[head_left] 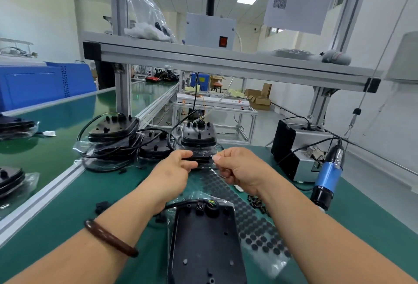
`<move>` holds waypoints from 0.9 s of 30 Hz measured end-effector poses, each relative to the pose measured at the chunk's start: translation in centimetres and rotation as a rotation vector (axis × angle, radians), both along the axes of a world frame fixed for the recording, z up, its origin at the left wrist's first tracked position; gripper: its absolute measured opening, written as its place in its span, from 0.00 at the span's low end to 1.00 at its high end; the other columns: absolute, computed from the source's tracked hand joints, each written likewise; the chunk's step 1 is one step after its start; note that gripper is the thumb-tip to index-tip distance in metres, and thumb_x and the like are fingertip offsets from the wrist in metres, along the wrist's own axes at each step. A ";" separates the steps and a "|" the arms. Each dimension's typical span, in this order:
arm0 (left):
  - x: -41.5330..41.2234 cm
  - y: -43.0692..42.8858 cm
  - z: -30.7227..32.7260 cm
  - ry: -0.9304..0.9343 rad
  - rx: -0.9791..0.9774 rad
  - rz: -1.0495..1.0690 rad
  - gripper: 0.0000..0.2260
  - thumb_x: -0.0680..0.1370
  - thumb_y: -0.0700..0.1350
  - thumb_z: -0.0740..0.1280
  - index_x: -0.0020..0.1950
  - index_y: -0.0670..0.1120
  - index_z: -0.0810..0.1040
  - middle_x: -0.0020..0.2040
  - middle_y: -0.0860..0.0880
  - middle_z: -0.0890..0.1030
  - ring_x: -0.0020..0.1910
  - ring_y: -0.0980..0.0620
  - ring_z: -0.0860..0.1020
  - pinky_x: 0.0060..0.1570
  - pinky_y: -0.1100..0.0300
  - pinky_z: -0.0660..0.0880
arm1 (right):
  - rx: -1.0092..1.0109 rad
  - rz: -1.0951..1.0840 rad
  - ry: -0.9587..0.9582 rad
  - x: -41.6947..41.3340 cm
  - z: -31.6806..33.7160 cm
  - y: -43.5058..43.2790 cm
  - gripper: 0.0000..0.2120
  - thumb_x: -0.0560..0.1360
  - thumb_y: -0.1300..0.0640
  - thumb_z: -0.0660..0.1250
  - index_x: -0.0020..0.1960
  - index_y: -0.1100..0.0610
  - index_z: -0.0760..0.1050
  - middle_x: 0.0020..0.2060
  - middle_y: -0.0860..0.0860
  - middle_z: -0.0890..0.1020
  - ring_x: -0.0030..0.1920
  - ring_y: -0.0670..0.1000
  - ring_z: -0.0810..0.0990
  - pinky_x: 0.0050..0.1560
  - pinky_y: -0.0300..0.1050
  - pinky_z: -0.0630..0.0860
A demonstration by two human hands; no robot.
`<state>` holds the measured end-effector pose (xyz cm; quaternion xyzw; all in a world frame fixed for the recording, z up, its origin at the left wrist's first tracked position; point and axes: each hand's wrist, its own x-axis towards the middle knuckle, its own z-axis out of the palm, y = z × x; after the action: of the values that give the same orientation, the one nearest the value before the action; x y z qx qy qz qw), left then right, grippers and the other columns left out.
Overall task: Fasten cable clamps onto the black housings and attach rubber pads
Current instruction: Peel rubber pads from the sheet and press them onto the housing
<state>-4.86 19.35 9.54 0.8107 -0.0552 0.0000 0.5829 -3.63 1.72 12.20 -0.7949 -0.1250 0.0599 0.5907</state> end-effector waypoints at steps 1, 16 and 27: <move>-0.5 0.0 -0.1 -0.014 0.007 -0.002 0.28 0.75 0.28 0.51 0.70 0.51 0.65 0.58 0.54 0.77 0.65 0.54 0.71 0.56 0.61 0.68 | -0.028 -0.002 -0.003 -0.5 0.1 -0.2 0.18 0.80 0.60 0.63 0.32 0.54 0.65 0.28 0.51 0.65 0.28 0.46 0.61 0.26 0.35 0.61; -9.6 -1.3 -2.0 -0.361 0.369 -0.096 0.22 0.78 0.36 0.58 0.67 0.57 0.66 0.50 0.61 0.78 0.53 0.61 0.77 0.57 0.63 0.72 | -0.249 -0.035 0.130 -8.5 -4.6 -3.2 0.11 0.73 0.53 0.67 0.32 0.50 0.74 0.27 0.50 0.68 0.27 0.49 0.63 0.30 0.43 0.56; -11.1 -2.0 -3.6 -0.467 0.447 -0.056 0.18 0.77 0.39 0.60 0.58 0.59 0.59 0.49 0.60 0.79 0.49 0.61 0.75 0.52 0.60 0.74 | -0.243 -0.076 0.114 -9.0 -4.8 -2.6 0.13 0.77 0.60 0.66 0.33 0.54 0.72 0.27 0.52 0.63 0.28 0.50 0.57 0.32 0.46 0.52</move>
<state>-15.99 17.31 5.96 0.8949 -0.2082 0.1578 0.3620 -12.64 -0.89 7.39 -0.8602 -0.0527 0.0971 0.4979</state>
